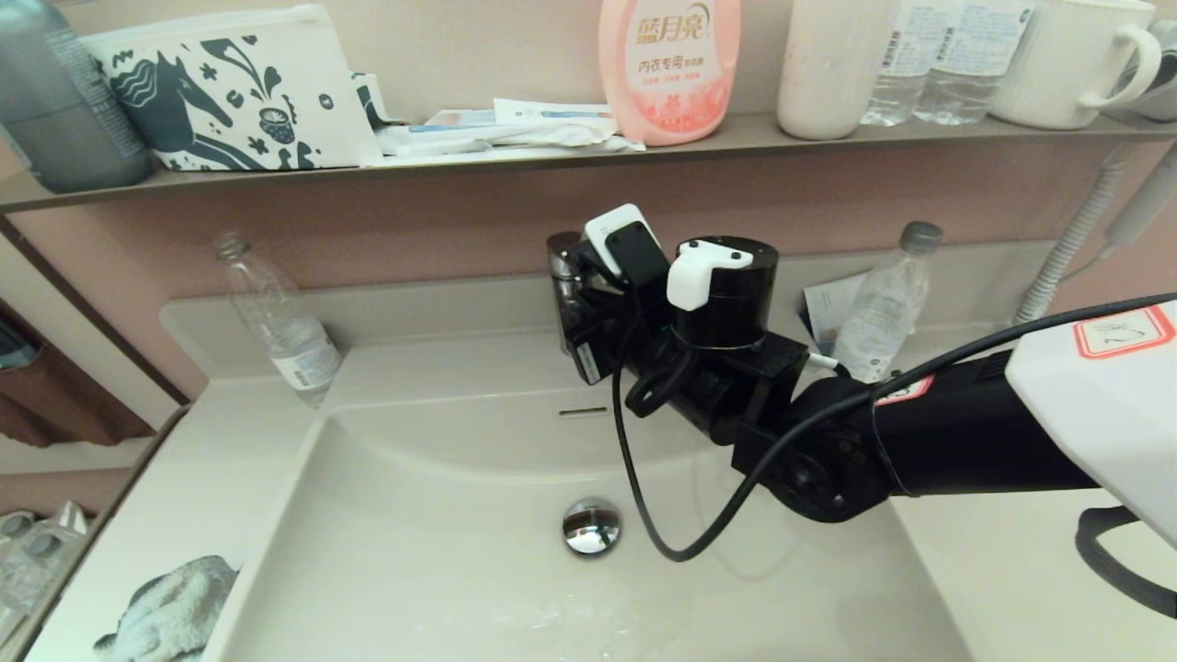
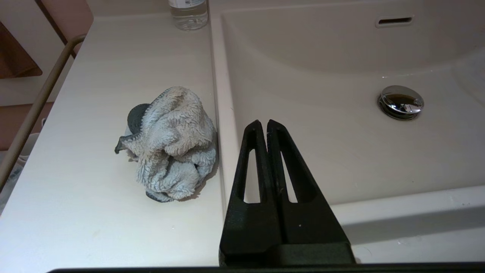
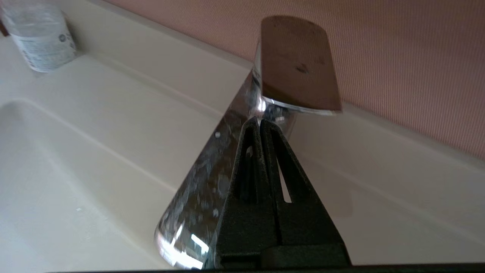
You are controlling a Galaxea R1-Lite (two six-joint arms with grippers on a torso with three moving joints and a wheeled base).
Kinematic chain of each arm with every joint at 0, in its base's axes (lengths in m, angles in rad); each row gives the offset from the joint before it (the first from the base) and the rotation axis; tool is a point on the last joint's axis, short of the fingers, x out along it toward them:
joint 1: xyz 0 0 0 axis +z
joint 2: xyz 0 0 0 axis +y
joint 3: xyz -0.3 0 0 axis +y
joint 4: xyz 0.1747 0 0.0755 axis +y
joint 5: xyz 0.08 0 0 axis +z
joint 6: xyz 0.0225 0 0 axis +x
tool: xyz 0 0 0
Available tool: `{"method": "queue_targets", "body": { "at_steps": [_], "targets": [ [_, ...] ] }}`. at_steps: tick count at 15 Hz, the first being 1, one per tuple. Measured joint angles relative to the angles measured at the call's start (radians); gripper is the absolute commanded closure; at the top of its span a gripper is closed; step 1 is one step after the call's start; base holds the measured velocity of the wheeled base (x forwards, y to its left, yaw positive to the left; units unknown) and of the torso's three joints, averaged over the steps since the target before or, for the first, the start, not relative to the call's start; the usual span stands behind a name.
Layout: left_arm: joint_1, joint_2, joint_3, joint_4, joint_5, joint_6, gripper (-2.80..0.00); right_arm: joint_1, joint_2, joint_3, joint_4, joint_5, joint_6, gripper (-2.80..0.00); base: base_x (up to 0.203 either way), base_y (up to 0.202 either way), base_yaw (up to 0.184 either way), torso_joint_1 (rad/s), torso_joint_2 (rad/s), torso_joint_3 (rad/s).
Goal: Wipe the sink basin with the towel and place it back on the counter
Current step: Turn on the faucet
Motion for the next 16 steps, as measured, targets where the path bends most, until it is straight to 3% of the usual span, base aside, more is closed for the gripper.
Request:
{"method": "queue_targets", "body": {
  "at_steps": [6, 16],
  "targets": [
    [0.000, 0.000, 0.000, 0.000, 0.000, 0.000, 0.00, 0.000, 0.050, -0.120, 0.003, -0.019, -0.110, 0.00, 0.000, 0.000, 0.000, 0.000, 0.00, 0.000],
    [0.000, 0.000, 0.000, 0.000, 0.000, 0.000, 0.00, 0.003, 0.045, -0.154, 0.000, -0.035, -0.118, 0.00, 0.000, 0.000, 0.000, 0.000, 0.00, 0.000]
  ]
}}
